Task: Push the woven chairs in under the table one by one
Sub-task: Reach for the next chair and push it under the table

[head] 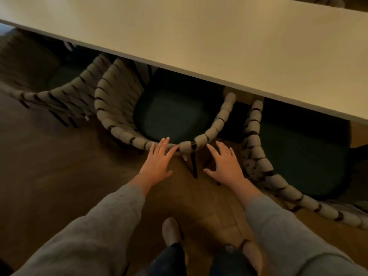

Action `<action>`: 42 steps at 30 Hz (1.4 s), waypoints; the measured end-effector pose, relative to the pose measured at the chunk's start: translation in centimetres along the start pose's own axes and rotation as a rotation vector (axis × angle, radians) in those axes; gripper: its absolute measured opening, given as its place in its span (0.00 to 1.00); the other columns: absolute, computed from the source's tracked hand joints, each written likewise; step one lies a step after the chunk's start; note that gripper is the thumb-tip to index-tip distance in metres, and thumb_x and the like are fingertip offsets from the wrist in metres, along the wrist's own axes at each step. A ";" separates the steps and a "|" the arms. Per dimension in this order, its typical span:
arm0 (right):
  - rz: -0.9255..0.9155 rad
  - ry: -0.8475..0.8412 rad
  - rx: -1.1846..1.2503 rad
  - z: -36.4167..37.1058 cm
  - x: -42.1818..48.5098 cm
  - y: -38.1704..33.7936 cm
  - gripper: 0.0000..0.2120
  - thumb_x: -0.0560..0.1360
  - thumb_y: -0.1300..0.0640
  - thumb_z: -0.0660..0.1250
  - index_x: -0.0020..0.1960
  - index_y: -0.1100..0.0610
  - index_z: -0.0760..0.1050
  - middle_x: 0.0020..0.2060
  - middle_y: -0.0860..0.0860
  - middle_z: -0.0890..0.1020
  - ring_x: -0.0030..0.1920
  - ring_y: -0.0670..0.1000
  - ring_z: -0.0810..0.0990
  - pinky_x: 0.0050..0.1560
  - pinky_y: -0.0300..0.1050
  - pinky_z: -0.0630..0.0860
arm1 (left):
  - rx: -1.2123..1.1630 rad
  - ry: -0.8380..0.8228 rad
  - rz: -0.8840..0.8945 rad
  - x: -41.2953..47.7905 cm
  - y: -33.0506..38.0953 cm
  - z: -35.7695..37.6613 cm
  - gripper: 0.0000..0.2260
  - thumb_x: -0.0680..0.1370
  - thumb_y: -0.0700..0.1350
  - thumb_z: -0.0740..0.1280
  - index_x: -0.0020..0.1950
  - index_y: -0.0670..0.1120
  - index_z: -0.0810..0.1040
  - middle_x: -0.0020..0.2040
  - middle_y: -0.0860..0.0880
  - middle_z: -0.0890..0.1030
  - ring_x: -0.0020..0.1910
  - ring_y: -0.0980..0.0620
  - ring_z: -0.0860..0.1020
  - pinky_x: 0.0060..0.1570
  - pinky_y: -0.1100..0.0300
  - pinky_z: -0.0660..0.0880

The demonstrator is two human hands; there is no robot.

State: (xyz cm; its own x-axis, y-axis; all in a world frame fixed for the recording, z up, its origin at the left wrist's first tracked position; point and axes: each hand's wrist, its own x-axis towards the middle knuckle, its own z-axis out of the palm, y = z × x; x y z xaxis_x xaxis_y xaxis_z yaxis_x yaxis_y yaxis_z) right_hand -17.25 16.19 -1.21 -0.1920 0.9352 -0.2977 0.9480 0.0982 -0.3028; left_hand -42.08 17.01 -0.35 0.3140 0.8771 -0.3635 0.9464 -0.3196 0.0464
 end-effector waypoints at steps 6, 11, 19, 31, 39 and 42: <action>-0.117 -0.048 -0.062 2.4 4.9 -7.9 0.43 0.73 0.44 0.69 0.79 0.47 0.47 0.79 0.54 0.51 0.78 0.54 0.45 0.74 0.53 0.40 | 0.099 -0.098 -0.092 -0.3 -11.0 -1.7 0.44 0.76 0.54 0.69 0.79 0.53 0.40 0.79 0.43 0.41 0.77 0.42 0.39 0.75 0.39 0.45; -0.175 -0.172 -0.169 3.4 7.8 -10.9 0.42 0.74 0.43 0.67 0.79 0.48 0.46 0.78 0.53 0.55 0.78 0.55 0.47 0.76 0.59 0.40 | 0.227 -0.237 -0.119 2.6 -16.1 -2.5 0.38 0.78 0.48 0.67 0.79 0.52 0.46 0.79 0.42 0.52 0.78 0.41 0.45 0.74 0.36 0.43; -0.089 -0.313 -0.203 4.0 12.4 -14.9 0.35 0.74 0.51 0.68 0.76 0.49 0.56 0.66 0.53 0.73 0.68 0.57 0.69 0.74 0.63 0.53 | 0.388 -0.386 -0.006 7.6 -23.2 -3.2 0.27 0.78 0.45 0.64 0.76 0.53 0.60 0.76 0.47 0.62 0.77 0.44 0.54 0.73 0.34 0.43; 0.298 -0.302 -0.221 5.4 14.3 -19.7 0.14 0.78 0.57 0.63 0.62 0.47 0.74 0.55 0.52 0.80 0.58 0.56 0.76 0.59 0.56 0.69 | 0.299 -0.430 0.310 10.5 -26.8 -4.0 0.20 0.80 0.47 0.62 0.71 0.59 0.67 0.65 0.51 0.75 0.65 0.48 0.72 0.70 0.47 0.63; 0.310 -0.342 -0.258 7.0 11.0 -23.7 0.18 0.78 0.57 0.63 0.66 0.47 0.72 0.58 0.52 0.79 0.59 0.55 0.76 0.60 0.53 0.72 | 0.309 -0.452 0.394 5.8 -28.8 -3.1 0.18 0.79 0.46 0.61 0.69 0.54 0.70 0.63 0.48 0.76 0.63 0.46 0.73 0.68 0.47 0.66; 0.312 -0.362 -0.289 7.7 9.7 -25.5 0.18 0.78 0.57 0.64 0.67 0.48 0.71 0.59 0.52 0.78 0.60 0.56 0.76 0.62 0.54 0.70 | 0.331 -0.470 0.420 4.2 -29.9 -2.5 0.18 0.79 0.46 0.61 0.69 0.53 0.70 0.62 0.48 0.76 0.61 0.46 0.74 0.66 0.47 0.68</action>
State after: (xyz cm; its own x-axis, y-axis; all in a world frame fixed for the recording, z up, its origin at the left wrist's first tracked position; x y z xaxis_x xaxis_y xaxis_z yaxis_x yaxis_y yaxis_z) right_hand -45.22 20.11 -3.34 0.0827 0.7633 -0.6407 0.9951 -0.0280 0.0951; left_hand -68.82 31.12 -0.99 0.5110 0.4316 -0.7434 0.6562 -0.7545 0.0130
